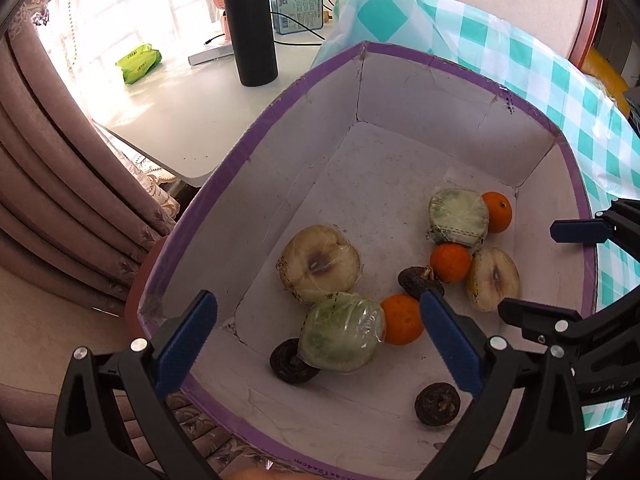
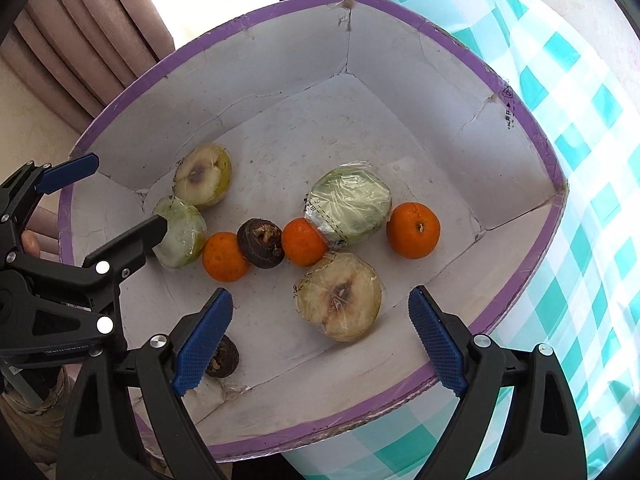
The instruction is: Organize fruits
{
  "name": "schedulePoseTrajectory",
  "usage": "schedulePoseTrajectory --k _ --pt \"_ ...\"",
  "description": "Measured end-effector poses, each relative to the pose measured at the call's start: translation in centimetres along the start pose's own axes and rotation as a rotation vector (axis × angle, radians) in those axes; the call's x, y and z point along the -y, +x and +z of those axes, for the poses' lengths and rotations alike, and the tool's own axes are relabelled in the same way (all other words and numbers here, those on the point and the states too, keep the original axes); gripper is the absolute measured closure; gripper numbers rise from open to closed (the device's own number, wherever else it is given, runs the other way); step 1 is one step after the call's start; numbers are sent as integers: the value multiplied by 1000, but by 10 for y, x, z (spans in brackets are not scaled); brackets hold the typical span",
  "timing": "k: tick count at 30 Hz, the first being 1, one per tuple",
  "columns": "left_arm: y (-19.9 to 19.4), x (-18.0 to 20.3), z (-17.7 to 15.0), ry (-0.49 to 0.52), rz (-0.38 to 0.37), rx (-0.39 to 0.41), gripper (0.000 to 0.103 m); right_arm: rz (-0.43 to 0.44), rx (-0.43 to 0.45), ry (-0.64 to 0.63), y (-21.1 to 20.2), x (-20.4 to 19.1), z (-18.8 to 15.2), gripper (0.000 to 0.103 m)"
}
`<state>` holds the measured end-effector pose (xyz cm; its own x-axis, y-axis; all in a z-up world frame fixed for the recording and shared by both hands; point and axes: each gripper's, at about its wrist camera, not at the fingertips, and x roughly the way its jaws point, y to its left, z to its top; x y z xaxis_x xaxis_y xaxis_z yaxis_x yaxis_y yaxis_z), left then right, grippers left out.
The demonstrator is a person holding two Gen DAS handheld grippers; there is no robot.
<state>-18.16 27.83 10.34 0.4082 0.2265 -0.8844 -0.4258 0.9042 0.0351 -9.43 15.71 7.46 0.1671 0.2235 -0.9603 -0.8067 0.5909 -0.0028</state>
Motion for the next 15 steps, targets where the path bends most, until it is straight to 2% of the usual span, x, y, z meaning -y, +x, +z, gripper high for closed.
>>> schedulePoseTrajectory --k 15 --pt "10 -1 0 7 5 -31 1 -50 6 -35 12 -12 2 16"
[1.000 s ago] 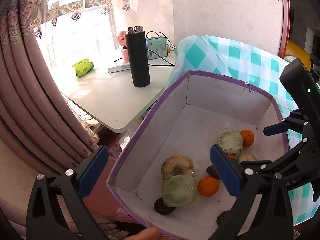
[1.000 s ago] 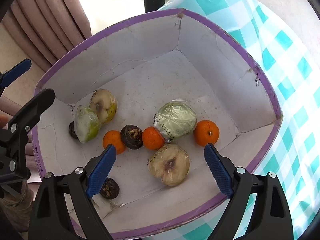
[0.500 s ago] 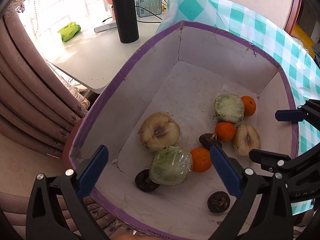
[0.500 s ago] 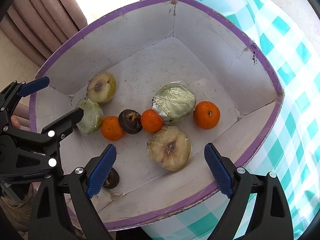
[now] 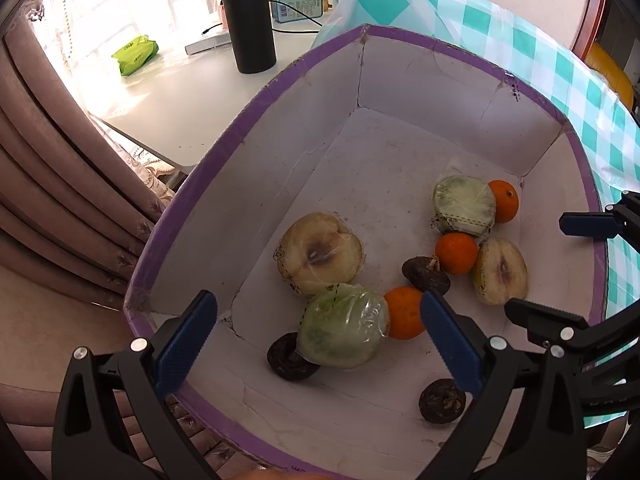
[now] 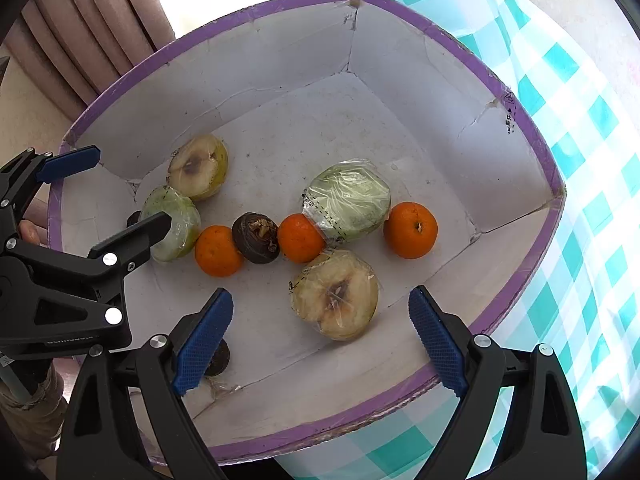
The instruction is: Organize fruits
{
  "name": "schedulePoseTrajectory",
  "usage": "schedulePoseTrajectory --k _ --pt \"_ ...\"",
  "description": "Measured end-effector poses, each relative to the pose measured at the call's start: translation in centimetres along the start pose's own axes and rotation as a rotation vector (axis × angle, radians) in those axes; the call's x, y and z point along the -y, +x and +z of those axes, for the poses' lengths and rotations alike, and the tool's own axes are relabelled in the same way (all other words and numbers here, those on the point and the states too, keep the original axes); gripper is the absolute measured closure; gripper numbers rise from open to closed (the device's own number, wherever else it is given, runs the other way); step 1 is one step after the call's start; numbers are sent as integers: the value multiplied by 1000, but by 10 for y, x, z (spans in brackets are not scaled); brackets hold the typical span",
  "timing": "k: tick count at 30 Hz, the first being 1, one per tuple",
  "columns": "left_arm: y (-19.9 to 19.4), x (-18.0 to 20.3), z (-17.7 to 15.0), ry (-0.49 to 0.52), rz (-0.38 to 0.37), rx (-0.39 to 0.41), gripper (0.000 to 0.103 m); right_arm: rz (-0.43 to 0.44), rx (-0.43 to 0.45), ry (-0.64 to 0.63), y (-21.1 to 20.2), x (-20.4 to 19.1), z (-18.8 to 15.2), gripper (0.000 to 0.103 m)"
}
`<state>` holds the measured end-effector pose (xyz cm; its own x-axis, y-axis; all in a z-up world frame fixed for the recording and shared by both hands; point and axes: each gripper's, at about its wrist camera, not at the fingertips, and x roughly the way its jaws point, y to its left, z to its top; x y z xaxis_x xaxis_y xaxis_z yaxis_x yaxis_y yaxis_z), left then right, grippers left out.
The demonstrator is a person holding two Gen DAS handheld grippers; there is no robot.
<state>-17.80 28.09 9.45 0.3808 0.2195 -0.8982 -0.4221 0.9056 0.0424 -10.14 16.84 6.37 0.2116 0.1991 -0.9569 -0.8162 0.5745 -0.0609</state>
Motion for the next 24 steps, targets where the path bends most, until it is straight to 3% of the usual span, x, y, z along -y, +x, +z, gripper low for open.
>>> schedulePoseTrajectory --k 24 --pt "3 2 1 6 -1 -11 2 -15 3 -20 1 -1 -2 16"
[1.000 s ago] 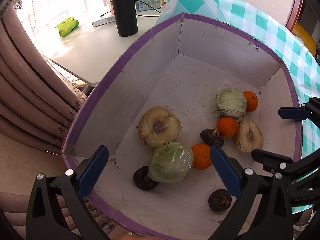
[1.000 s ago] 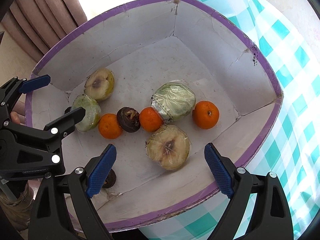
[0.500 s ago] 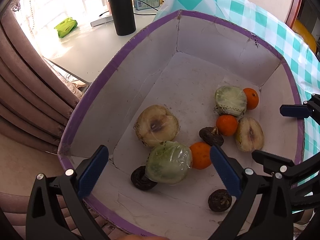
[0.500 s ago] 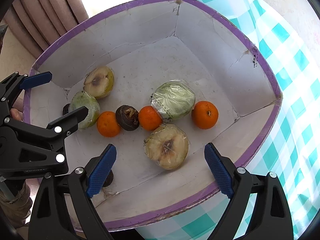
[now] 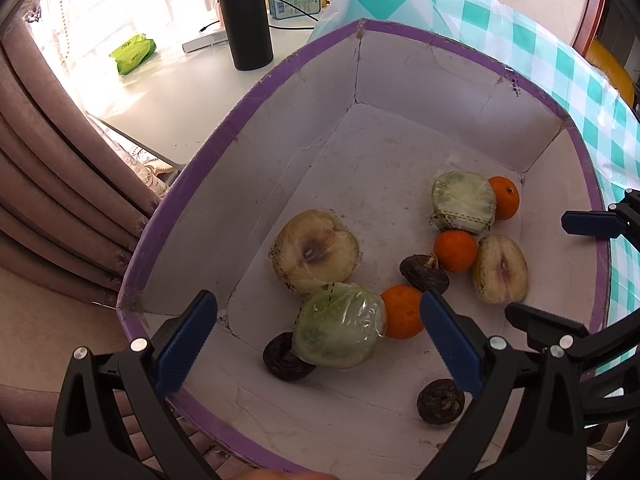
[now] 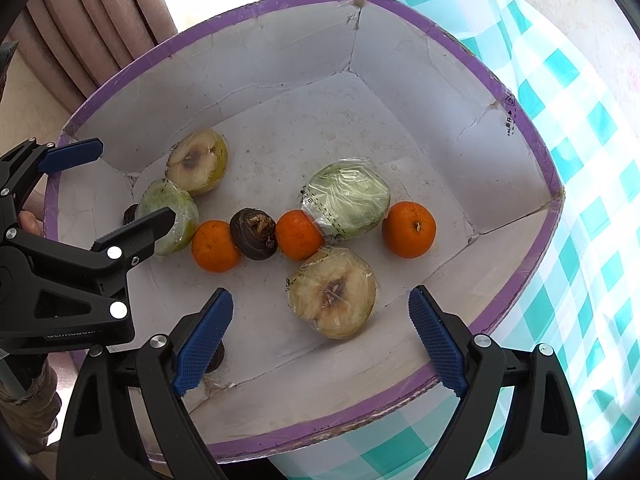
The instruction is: Organize fruits
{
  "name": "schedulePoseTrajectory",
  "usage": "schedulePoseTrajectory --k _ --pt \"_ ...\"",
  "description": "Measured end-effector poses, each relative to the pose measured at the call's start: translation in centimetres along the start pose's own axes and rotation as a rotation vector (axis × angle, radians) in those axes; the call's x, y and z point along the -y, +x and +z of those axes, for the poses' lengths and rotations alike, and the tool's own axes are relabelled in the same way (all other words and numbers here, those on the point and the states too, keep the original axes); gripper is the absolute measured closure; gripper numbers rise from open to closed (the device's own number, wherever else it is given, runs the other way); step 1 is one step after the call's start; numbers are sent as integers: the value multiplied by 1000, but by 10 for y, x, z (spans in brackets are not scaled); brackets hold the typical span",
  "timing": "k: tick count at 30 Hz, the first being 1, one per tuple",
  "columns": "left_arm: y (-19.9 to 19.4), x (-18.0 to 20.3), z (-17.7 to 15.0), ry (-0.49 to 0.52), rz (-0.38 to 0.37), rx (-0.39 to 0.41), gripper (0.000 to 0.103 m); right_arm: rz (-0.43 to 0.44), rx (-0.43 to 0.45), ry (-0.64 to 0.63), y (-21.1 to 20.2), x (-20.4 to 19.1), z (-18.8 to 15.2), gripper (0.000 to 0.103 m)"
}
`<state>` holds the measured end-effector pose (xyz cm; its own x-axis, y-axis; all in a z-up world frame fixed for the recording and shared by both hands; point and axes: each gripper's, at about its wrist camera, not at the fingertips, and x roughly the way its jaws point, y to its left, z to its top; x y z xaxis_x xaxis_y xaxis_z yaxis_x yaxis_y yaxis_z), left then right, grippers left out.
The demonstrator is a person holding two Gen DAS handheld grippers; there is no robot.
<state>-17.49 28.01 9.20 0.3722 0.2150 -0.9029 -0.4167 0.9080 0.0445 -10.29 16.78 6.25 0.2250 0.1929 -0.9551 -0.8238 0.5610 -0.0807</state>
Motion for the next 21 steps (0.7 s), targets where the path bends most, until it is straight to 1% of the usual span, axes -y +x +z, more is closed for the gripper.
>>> schedulePoseTrajectory --k 5,11,21 --pt "1 -1 0 -3 -1 -1 2 -4 -1 -3 0 0 0 16" --pt "2 0 0 -5 25 -8 2 -7 0 -5 0 -1 0 16" --pt "3 -2 2 -23 -20 -25 2 -10 0 -5 0 -1 1 16"
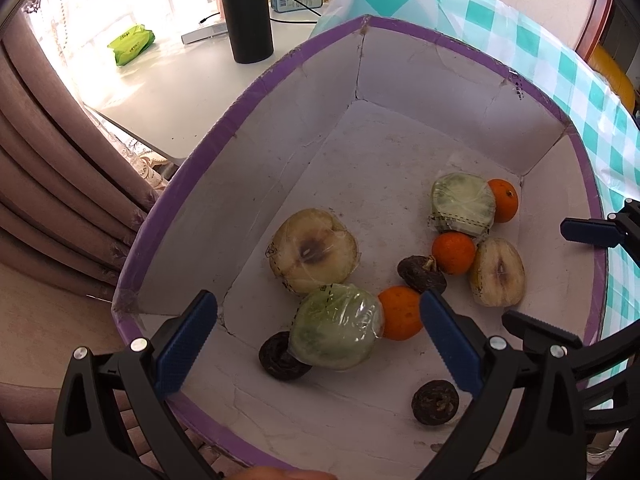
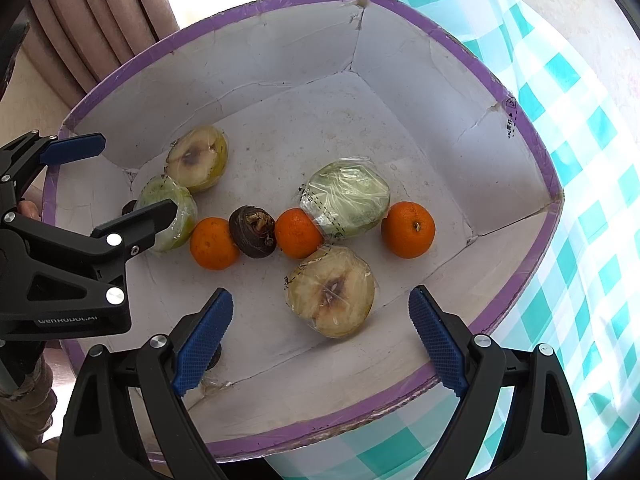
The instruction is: Organize fruits
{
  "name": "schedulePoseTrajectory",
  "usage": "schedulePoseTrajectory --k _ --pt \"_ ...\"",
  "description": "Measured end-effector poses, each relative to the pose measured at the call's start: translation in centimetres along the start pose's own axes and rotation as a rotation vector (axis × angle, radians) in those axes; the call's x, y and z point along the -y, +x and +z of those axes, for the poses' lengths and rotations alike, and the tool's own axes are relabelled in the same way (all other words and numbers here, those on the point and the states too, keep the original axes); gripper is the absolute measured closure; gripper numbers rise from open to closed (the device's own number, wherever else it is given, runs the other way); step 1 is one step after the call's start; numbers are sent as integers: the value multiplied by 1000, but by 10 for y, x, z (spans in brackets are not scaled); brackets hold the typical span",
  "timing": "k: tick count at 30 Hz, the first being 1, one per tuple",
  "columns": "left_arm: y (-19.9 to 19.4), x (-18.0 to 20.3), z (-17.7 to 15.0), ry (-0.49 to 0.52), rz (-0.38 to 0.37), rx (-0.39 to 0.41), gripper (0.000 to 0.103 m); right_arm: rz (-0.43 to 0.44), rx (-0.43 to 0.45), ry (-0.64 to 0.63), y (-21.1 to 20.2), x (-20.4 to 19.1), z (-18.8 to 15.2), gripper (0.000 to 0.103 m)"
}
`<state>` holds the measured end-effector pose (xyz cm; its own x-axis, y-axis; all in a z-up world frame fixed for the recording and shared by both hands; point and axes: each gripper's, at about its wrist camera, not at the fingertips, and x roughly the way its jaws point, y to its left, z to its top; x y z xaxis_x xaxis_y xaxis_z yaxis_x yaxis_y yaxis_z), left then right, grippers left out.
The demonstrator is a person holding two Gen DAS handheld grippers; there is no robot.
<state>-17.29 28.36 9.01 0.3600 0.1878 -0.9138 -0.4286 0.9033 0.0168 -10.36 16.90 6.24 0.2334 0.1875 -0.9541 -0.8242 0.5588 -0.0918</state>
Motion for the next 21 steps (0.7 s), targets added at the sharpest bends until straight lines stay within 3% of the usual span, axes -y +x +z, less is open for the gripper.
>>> schedulePoseTrajectory --k 8,11,21 --pt "2 4 0 5 1 -17 2 -2 0 1 0 -1 0 16" --pt "0 6 -3 3 37 10 2 0 1 4 0 0 1 16" --pt "-1 5 0 -25 64 -44 2 5 6 8 0 -1 4 16"
